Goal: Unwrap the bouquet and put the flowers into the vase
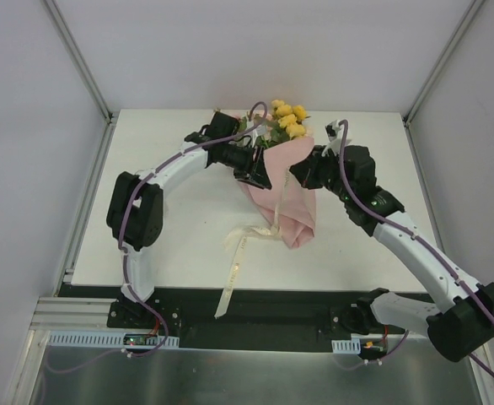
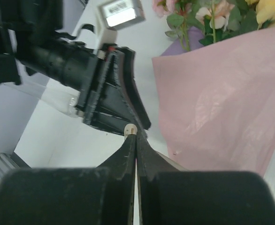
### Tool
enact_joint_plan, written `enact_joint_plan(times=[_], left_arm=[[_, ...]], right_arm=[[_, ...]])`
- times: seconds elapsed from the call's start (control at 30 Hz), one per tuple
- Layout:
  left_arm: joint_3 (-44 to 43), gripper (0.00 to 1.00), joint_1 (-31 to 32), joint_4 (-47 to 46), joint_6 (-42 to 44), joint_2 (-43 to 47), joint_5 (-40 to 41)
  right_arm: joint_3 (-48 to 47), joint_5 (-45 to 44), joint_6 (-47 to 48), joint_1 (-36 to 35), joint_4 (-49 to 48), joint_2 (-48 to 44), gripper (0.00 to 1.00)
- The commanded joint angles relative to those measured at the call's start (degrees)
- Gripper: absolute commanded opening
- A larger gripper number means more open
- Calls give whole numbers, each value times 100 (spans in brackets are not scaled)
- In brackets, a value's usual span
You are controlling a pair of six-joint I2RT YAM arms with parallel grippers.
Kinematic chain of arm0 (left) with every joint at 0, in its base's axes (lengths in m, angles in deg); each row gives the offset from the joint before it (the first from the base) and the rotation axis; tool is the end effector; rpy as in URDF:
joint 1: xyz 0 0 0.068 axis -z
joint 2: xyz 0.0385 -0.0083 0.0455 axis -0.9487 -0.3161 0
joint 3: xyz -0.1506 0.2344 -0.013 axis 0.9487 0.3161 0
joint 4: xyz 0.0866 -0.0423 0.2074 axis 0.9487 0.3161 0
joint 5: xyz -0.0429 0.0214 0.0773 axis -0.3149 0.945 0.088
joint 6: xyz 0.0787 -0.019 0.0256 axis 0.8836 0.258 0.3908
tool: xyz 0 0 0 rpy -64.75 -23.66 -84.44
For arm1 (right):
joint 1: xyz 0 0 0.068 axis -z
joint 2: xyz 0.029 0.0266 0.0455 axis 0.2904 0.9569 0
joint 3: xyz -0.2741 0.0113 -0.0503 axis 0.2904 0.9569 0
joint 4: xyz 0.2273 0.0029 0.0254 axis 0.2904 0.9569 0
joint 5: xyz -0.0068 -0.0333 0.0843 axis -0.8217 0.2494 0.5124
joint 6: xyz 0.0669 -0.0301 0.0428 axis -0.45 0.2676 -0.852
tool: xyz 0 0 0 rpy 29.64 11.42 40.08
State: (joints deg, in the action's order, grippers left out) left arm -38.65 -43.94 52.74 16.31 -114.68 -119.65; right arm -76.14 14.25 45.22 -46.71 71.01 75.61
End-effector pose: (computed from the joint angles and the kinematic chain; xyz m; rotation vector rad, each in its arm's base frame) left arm 0.3486 -0.2496 0.2663 0.7456 2.2624 -1.4377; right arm 0.2270 0.1407 0.3565 -0.3900 1.7661 0.6172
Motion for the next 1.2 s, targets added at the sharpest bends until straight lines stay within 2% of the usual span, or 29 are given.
enact_joint_plan(times=[0.0, 0.07, 0.2, 0.33, 0.53, 0.73, 0.9, 0.97, 1.03, 1.17], left_arm=[[-511, 39, -22, -533, -483, -784, -192], [-619, 35, -30, -542, -597, -1015, -17], [-505, 33, -144, -542, -694, -1332, 221], [-434, 34, -215, -542, -677, -1228, 379], [-338, 40, -215, -437, -537, -999, 581], [-452, 41, -224, -235, -413, -1104, 652], [-470, 40, -224, -103, -352, -1017, 801], [-452, 40, -224, -59, -343, -955, 880], [-434, 40, -224, -33, -326, -858, 916], [-399, 40, -224, -15, -299, -683, 1021]], right_arm=[[-496, 183, -117, 12, -116, -221, 1], [-540, 279, -117, -15, -70, -309, 1], [-865, 262, 67, -111, 245, -494, 1], [-1672, 236, 514, -129, 1052, -512, 1], [-3851, -317, 1403, -120, 2459, -170, 1], [-5742, -660, 1966, -120, 3102, 288, 1], [-6893, -1398, 2667, -129, 3252, 735, 1], [-7447, -1995, 3054, -120, 3200, 868, 1], [-7702, -2748, 3606, -103, 2876, 1017, 1], [-7888, -3411, 4934, -15, 1655, 1237, 1]])
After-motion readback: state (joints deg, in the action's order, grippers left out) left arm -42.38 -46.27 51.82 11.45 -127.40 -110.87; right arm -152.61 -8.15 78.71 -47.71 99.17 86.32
